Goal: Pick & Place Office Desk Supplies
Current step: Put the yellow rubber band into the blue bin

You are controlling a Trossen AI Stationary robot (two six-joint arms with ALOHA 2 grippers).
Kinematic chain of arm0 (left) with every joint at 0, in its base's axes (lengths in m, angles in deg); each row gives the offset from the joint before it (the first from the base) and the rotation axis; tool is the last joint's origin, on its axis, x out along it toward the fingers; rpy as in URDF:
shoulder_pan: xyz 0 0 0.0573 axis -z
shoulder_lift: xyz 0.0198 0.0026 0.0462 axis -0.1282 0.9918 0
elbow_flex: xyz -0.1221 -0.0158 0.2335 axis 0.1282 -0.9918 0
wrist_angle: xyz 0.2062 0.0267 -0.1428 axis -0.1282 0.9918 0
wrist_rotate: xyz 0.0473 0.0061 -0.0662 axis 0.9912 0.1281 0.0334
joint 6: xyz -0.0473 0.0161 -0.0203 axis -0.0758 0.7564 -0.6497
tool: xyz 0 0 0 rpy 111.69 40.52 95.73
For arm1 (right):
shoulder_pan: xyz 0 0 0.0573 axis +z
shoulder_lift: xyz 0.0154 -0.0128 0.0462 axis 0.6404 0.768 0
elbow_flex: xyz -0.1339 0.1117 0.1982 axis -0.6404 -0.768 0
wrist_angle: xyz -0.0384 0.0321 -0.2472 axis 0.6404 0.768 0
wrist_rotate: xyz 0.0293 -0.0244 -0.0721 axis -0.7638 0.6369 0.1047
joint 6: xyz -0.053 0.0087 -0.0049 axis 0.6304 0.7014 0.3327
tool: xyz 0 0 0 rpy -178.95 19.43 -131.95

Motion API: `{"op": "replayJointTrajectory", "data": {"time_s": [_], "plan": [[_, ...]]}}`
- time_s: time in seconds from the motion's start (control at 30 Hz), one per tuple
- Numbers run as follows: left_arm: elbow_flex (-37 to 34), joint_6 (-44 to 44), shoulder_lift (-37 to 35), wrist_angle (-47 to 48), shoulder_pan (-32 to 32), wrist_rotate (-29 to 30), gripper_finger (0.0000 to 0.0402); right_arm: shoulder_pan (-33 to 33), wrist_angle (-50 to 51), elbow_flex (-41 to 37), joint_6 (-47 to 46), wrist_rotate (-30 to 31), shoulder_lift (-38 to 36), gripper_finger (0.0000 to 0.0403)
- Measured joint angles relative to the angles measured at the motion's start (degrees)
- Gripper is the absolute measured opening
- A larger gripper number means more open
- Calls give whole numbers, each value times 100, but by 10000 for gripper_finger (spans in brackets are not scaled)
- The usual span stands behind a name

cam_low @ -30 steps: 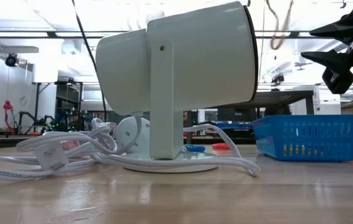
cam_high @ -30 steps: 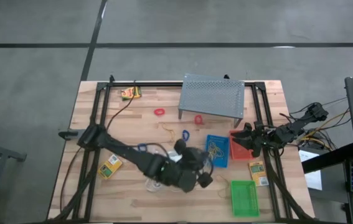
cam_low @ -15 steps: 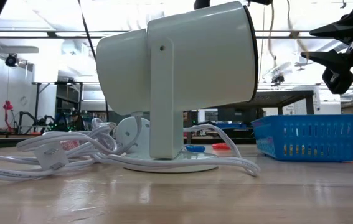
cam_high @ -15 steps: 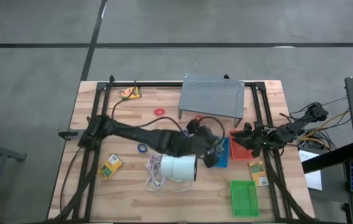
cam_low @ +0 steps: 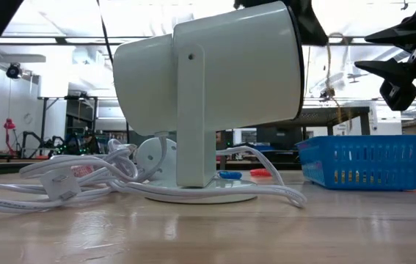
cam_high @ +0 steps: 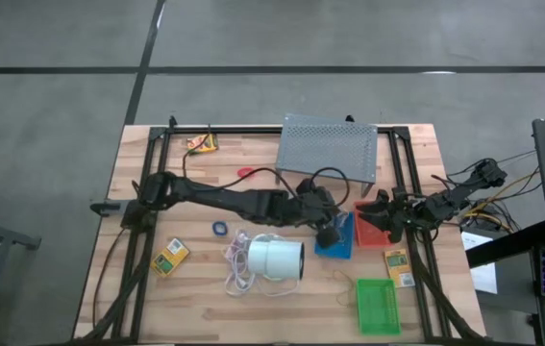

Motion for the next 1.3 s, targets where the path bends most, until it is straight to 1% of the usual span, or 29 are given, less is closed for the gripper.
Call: {"op": "replayJointTrajectory", "data": {"time_s": [0.13, 0.33, 0.73, 0.87, 0.97, 1.13, 1.3], "plan": [[-405, -26, 0, -388, -63, -251, 0, 1, 0, 0, -1, 2, 0, 185], [-711, -452, 0, -488, -168, -573, 0, 1, 0, 0, -1, 1, 0, 185], [-739, -973, 0, 58, -471, -1633, 0, -1, 0, -2, 1, 0, 0, 185], [-739, -998, 0, 133, -469, -1661, 0, -1, 0, 0, -1, 0, 0, 185], [-739, -1260, 0, 169, -463, -1679, 0, 0, 0, -1, -1, 1, 0, 185], [-731, -1276, 181, 240, -472, -1681, 1, 1, 0, -2, 0, 4, 0, 185], [-731, -1280, 234, 204, -479, -1819, 1, -3, 0, -2, -1, -2, 0, 185]]}}
